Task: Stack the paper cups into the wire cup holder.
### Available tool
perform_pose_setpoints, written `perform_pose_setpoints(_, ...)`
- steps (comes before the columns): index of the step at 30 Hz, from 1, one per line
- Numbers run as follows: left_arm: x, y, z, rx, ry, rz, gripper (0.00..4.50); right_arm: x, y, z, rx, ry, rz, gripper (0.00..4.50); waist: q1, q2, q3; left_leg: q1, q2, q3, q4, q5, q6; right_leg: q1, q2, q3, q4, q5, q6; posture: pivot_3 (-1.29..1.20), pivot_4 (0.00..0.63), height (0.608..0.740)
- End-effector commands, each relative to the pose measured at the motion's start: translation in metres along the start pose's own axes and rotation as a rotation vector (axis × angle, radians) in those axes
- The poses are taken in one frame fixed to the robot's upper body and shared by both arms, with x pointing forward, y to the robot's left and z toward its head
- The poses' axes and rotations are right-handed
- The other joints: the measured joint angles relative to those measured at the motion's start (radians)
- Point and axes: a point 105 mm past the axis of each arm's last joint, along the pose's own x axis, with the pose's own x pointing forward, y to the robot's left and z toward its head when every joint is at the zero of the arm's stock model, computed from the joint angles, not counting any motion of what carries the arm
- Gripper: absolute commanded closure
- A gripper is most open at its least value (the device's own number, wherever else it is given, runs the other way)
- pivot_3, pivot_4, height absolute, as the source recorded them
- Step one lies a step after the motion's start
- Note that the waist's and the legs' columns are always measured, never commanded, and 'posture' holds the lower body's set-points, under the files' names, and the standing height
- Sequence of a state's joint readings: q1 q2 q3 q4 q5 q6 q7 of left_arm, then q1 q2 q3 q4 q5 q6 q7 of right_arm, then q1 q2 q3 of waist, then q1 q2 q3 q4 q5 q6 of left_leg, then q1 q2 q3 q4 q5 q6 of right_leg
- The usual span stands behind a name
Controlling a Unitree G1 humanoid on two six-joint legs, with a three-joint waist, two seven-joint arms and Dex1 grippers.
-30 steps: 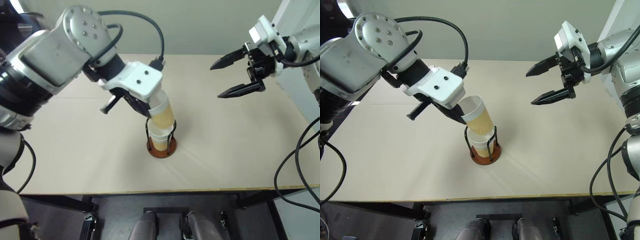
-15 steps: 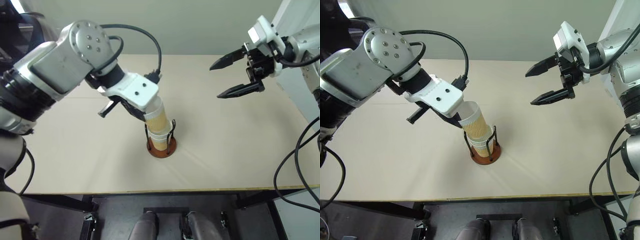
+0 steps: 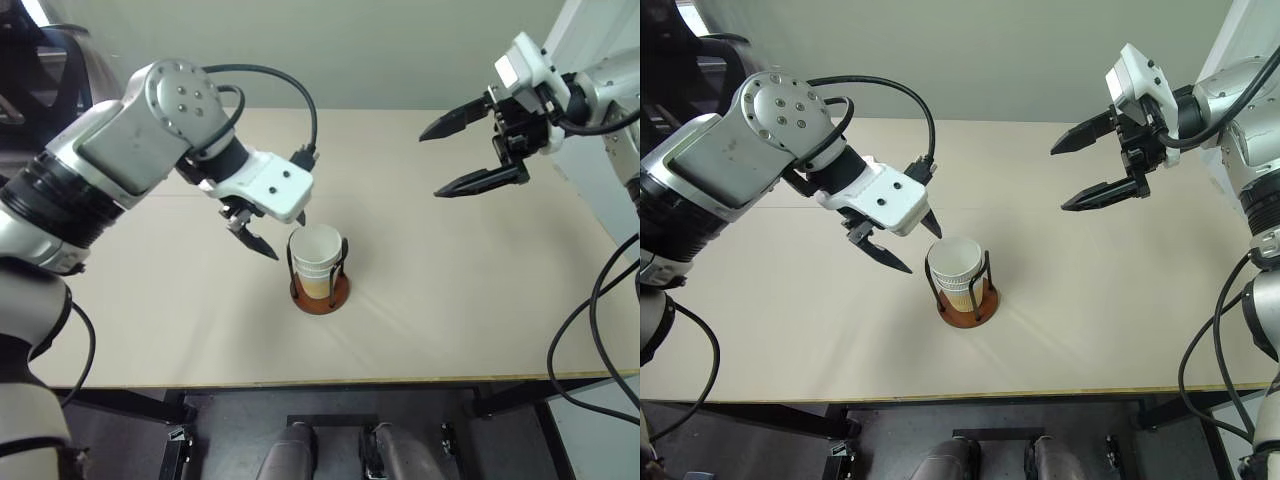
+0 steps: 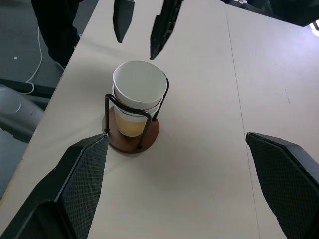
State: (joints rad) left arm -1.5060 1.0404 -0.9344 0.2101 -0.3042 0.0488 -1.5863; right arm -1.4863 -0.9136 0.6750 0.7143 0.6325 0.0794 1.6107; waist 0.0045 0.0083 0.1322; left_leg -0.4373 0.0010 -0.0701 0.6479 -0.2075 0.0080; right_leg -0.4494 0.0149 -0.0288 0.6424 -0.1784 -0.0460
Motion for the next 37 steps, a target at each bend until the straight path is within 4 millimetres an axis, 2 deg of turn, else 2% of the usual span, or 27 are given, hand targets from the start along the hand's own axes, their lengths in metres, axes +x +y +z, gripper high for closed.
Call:
perform_pose_setpoints(1, -0.027, 0.006, 0.003, -0.053, -0.062, 0.102, 0.02, -0.008, -0.003, 0.015, -0.062, -0.006, -0.022, 0.0, 0.0, 0.0, 0.0, 0.0, 0.0, 0.0, 0.0, 0.0, 0.0, 0.0, 0.0, 0.0, 0.0, 0.0, 0.0, 0.0, 0.15, 0.74)
perform_pose_setpoints(3, -0.037, 0.013, 0.001, -0.103, -0.114, 0.209, 0.02, -0.008, -0.004, 0.015, -0.065, -0.009, -0.029, 0.0, -0.001, 0.0, 0.0, 0.0, 0.0, 0.0, 0.0, 0.0, 0.0, 0.0, 0.0, 0.0, 0.0, 0.0, 0.0, 0.0, 0.15, 0.74)
perform_pose_setpoints(4, -0.049, 0.018, -0.007, -0.158, -0.141, 0.34, 0.02, -0.008, -0.006, 0.015, -0.067, -0.017, -0.04, 0.0, -0.001, 0.0, 0.0, 0.0, 0.0, 0.0, 0.0, 0.0, 0.0, 0.0, 0.0, 0.0, 0.0, 0.0, 0.0, 0.0, 0.15, 0.74)
perform_pose_setpoints(6, -0.072, 0.014, -0.025, -0.286, -0.168, 0.538, 0.02, -0.006, -0.011, 0.013, -0.055, -0.033, -0.058, 0.0, -0.011, 0.0, 0.0, 0.002, 0.0, 0.0, -0.001, 0.0, 0.0, 0.0, 0.0, 0.0, 0.001, 0.0, 0.0, 0.0, 0.15, 0.74)
perform_pose_setpoints(10, -0.094, -0.01, -0.044, -0.506, -0.253, 0.779, 0.02, -0.001, -0.017, 0.001, -0.03, -0.032, -0.083, 0.0, -0.022, 0.001, 0.0, 0.003, 0.001, 0.0, -0.003, 0.001, -0.002, 0.0, 0.001, 0.0, 0.001, 0.0, -0.001, 0.0, 0.15, 0.74)
perform_pose_setpoints(14, -0.119, -0.035, -0.074, -0.675, -0.277, 1.085, 0.02, 0.004, -0.029, -0.004, -0.011, -0.065, -0.138, 0.0, -0.022, 0.001, 0.0, 0.003, 0.001, 0.0, -0.002, 0.002, -0.003, 0.0, 0.001, 0.0, 0.003, -0.001, -0.004, 0.0, 0.15, 0.74)
perform_pose_setpoints(21, -0.141, -0.089, -0.12, -0.924, -0.239, 1.457, 0.02, 0.018, -0.046, -0.009, 0.03, -0.13, -0.246, 0.0, -0.01, 0.0, 0.0, 0.005, 0.001, 0.001, -0.001, 0.004, -0.003, 0.001, 0.0, 0.0, 0.004, -0.003, -0.014, 0.0, 0.15, 0.74)
perform_pose_setpoints(24, -0.142, -0.106, -0.126, -0.976, -0.206, 1.519, 0.02, 0.026, -0.048, -0.009, 0.04, -0.15, -0.254, 0.0, -0.009, 0.0, 0.0, 0.007, 0.001, 0.001, -0.001, 0.004, -0.005, 0.002, 0.0, 0.0, 0.004, -0.002, -0.016, 0.0, 0.15, 0.74)
perform_pose_setpoints(27, -0.138, -0.115, -0.12, -0.99, -0.198, 1.511, 0.02, 0.033, -0.049, -0.009, 0.051, -0.164, -0.243, 0.0, -0.006, 0.0, 0.0, 0.008, 0.001, 0.0, -0.002, 0.003, -0.01, 0.003, 0.0, 0.0, 0.004, -0.001, -0.018, 0.0, 0.15, 0.74)
perform_pose_setpoints(28, -0.135, -0.116, -0.117, -0.996, -0.201, 1.507, 0.02, 0.036, -0.048, -0.01, 0.052, -0.167, -0.234, 0.0, -0.006, 0.0, 0.0, 0.008, 0.001, 0.0, -0.002, -0.001, -0.017, 0.003, 0.0, 0.0, 0.004, -0.001, -0.018, 0.0, 0.15, 0.74)
perform_pose_setpoints(33, -0.129, -0.12, -0.11, -1.002, -0.188, 1.504, 0.02, 0.048, -0.043, -0.013, 0.061, -0.189, -0.188, 0.0, -0.002, 0.0, 0.0, 0.01, 0.0, 0.0, -0.002, -0.001, -0.02, 0.005, 0.0, 0.0, 0.004, 0.0, -0.019, 0.0, 0.15, 0.74)
perform_pose_setpoints(37, -0.133, -0.117, -0.105, -0.99, -0.195, 1.509, 0.02, 0.051, -0.042, -0.013, 0.064, -0.2, -0.177, 0.0, -0.002, 0.0, 0.0, 0.011, 0.001, 0.0, -0.002, -0.001, -0.021, 0.005, 0.0, 0.0, 0.004, 0.001, -0.021, 0.0, 0.15, 0.74)
